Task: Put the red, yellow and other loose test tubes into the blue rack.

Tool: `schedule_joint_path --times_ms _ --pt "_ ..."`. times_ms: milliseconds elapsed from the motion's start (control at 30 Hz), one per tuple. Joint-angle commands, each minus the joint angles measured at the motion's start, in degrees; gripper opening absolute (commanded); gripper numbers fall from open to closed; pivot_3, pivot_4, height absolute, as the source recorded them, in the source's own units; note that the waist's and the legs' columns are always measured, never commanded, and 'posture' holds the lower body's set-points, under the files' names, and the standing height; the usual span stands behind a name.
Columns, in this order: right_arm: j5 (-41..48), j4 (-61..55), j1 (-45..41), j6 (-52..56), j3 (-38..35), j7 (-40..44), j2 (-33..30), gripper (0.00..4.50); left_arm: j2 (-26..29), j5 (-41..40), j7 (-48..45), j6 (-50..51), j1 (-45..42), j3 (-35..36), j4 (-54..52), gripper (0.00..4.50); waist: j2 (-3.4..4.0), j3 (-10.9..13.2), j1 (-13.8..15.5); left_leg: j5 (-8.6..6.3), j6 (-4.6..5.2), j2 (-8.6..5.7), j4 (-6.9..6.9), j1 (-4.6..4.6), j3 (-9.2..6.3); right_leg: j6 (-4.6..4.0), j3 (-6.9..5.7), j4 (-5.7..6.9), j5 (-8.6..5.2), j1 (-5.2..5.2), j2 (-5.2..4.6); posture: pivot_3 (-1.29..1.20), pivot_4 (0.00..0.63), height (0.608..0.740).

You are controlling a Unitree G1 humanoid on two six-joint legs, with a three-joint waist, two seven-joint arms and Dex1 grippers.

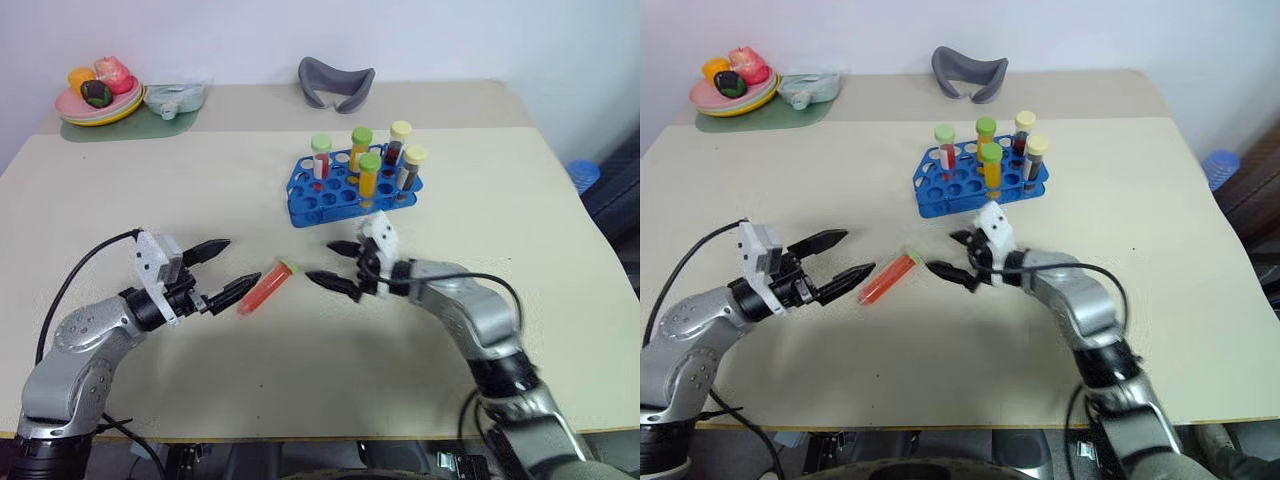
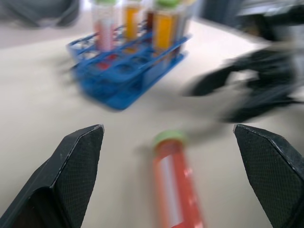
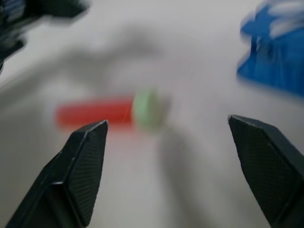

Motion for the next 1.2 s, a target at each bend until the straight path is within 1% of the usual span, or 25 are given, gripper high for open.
schedule_joint_path --times_ms 33,100,167,233,267,333,400,467,533,633,767,867,967,1067,1133,1200 --pt "7.2 -14.0 2.4 9.8 -7.6 -1.1 -5.7 4.10 4.1 -1.0 3.5 7.9 -1.8 1.8 -3.6 4.50 0.00 0.0 -0.2 0.00 0.00 0.00 0.00 0.01 0.00 0.00 0.01 0.00 0.00 0.00 0.01 0.00 0.150 0.740" --pt "9.7 -18.4 3.8 11.4 -10.8 1.9 -11.8 4.10 7.4 -2.0 3.5 12.7 -3.6 1.5 -3.9 4.50 -0.04 0.0 -0.2 0.00 0.00 0.00 0.00 0.02 0.00 0.00 0.00 0.01 0.00 0.01 0.01 0.00 0.150 0.740" --pt "12.4 -20.9 5.1 9.9 -14.3 6.9 -18.0 4.10 10.1 -4.5 1.9 16.8 -5.4 1.4 -4.0 4.50 -0.05 0.0 -0.1 0.00 0.00 0.00 0.01 0.02 0.00 0.00 0.00 -0.01 0.00 0.04 0.02 0.00 0.150 0.740" --pt "14.6 -21.5 6.1 7.2 -16.9 10.2 -21.0 4.10 11.7 -6.5 0.6 19.7 -7.2 1.4 -3.3 4.50 -0.09 0.0 -0.2 -0.01 0.01 -0.01 0.00 0.03 0.01 0.00 -0.01 -0.06 0.00 0.07 0.02 0.00 0.150 0.740" --pt "15.3 -21.3 7.1 3.0 -18.6 13.2 -21.4 4.10 12.7 -6.8 -0.6 20.5 -8.0 0.9 -2.9 4.50 -0.12 0.0 -0.2 -0.01 0.01 0.00 -0.01 0.05 0.02 0.00 -0.01 -0.07 0.00 0.08 0.02 0.00 0.150 0.740" --pt "16.0 -20.3 9.7 -4.7 -20.9 18.7 -21.0 4.10 13.8 -6.3 -2.0 20.9 -9.3 -0.1 -2.0 4.50 -0.16 0.1 -0.2 -0.01 0.01 0.00 -0.04 0.05 0.01 0.00 -0.02 -0.07 -0.01 0.07 0.03 0.00 0.150 0.740" --pt "14.4 -19.2 12.2 -12.0 -20.9 22.1 -20.3 4.10 14.2 -5.9 -2.7 21.4 -9.9 -0.9 -1.5 4.50 -0.16 0.1 -0.1 -0.01 0.01 0.00 -0.06 0.04 0.02 0.01 -0.03 -0.11 -0.01 0.08 0.02 0.00 0.150 0.740" --pt "12.7 -17.9 12.6 -16.0 -19.1 22.3 -19.5 4.10 14.3 -6.2 -3.3 22.1 -10.2 -1.3 -1.3 4.50 -0.18 0.1 -0.2 -0.01 0.01 0.00 -0.05 0.04 0.05 0.01 -0.01 -0.13 -0.01 0.10 0.00 0.00 0.150 0.740" --pt "12.5 -16.5 11.3 -18.6 -17.1 21.2 -17.0 4.10 14.9 -5.5 -4.4 21.9 -10.3 -2.0 -1.1 4.50 -0.21 0.1 -0.3 0.00 0.00 0.00 -0.03 0.05 0.04 0.01 -0.01 -0.11 0.00 0.10 0.01 0.00 0.150 0.740" --pt "10.2 -13.8 9.1 -21.5 -13.3 21.5 -15.9 4.10 15.7 -5.5 -5.4 22.8 -11.0 -2.5 -1.3 4.50 -0.20 0.1 -0.3 0.00 0.00 0.00 -0.03 0.08 0.04 0.00 -0.01 -0.05 0.00 0.09 0.02 0.00 0.150 0.740" --pt "9.7 -10.2 6.4 -23.7 -11.3 21.8 -15.1 4.10 17.5 -4.0 -6.6 22.2 -10.6 -3.0 -1.8 4.50 -0.20 0.1 -0.2 0.00 -0.01 0.00 -0.03 0.05 0.04 0.00 -0.02 -0.08 0.00 0.09 0.01 0.00 0.150 0.740" --pt "9.0 -8.7 6.1 -25.3 -10.6 22.1 -15.4 4.10 18.7 -3.9 -6.0 24.5 -10.8 -3.6 -3.0 4.50 -0.21 0.1 -0.1 0.00 -0.01 0.00 -0.04 0.05 0.03 0.00 -0.02 -0.08 0.00 0.09 0.01 0.00 0.150 0.740" --pt "9.0 -8.5 6.5 -25.8 -10.7 22.1 -15.9 4.10 20.6 -2.1 -5.4 26.5 -12.2 -6.8 -4.3 4.50 -0.21 0.1 0.1 0.00 0.00 0.00 -0.04 0.05 0.03 0.00 -0.02 -0.08 0.00 0.09 0.01 0.00 0.150 0.740" --pt "8.7 -8.1 6.3 -25.9 -10.8 21.3 -16.0 4.10 21.6 -0.2 -2.3 30.9 -15.6 -10.8 -5.9 4.50 -0.21 0.1 0.4 0.00 0.00 0.00 -0.02 0.05 0.03 0.00 -0.02 -0.07 0.00 0.09 0.01 0.00 0.150 0.740" --pt "8.4 -8.2 5.9 -25.8 -10.5 20.5 -15.8 4.10 22.1 0.1 -1.7 33.3 -17.5 -12.2 -6.2 4.50 -0.21 0.1 0.6 0.00 -0.01 0.00 -0.01 0.05 0.03 0.00 -0.02 -0.06 0.00 0.09 0.01 0.00 0.150 0.740" --pt "8.5 -8.4 5.9 -25.6 -10.7 19.8 -15.9 4.10 22.3 0.6 -0.5 38.5 -22.7 -15.8 -6.4 4.50 -0.21 0.1 0.8 0.00 0.00 0.00 -0.01 0.04 0.03 0.00 -0.02 -0.06 0.00 0.09 0.02 0.00 0.150 0.740"
